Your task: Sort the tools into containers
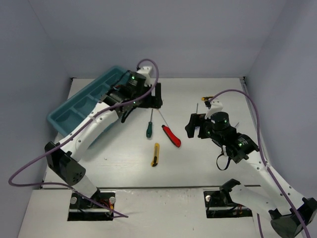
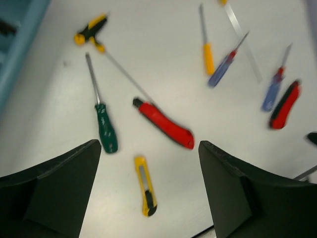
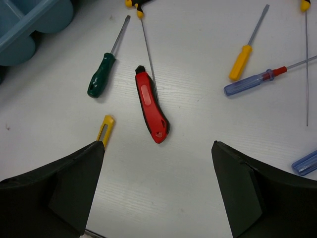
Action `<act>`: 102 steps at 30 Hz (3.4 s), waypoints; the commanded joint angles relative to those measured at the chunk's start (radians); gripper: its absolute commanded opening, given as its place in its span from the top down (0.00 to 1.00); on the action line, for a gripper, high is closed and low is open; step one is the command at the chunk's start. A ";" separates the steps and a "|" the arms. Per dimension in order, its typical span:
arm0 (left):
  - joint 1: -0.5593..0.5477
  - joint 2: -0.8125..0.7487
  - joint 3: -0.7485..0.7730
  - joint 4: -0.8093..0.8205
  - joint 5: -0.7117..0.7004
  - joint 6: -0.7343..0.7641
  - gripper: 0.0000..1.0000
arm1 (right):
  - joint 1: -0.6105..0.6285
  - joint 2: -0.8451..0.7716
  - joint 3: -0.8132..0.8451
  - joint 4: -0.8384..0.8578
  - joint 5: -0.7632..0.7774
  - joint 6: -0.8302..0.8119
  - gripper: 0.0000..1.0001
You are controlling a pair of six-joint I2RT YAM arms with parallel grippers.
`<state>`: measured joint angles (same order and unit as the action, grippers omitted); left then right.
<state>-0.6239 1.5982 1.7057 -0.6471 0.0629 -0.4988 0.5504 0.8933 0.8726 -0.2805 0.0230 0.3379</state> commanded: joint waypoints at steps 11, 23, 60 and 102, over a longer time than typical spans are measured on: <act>-0.070 0.249 -0.050 -0.152 -0.302 -0.012 0.29 | -0.007 -0.049 -0.012 -0.006 -0.015 -0.007 0.13; -0.032 0.506 0.092 -0.174 -0.242 -0.073 0.36 | -0.013 -0.108 0.014 -0.071 -0.002 -0.048 0.13; 0.467 0.296 0.243 -0.192 -0.332 -0.368 0.99 | -0.032 -0.040 0.064 -0.074 0.105 -0.056 0.12; 0.116 -0.472 -0.469 -0.146 -0.112 -0.089 0.19 | -0.270 0.965 0.565 -0.036 0.209 0.066 0.30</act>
<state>-0.5064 1.2128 1.2859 -0.8285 -0.0689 -0.5883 0.3042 1.7519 1.3523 -0.3353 0.2753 0.4033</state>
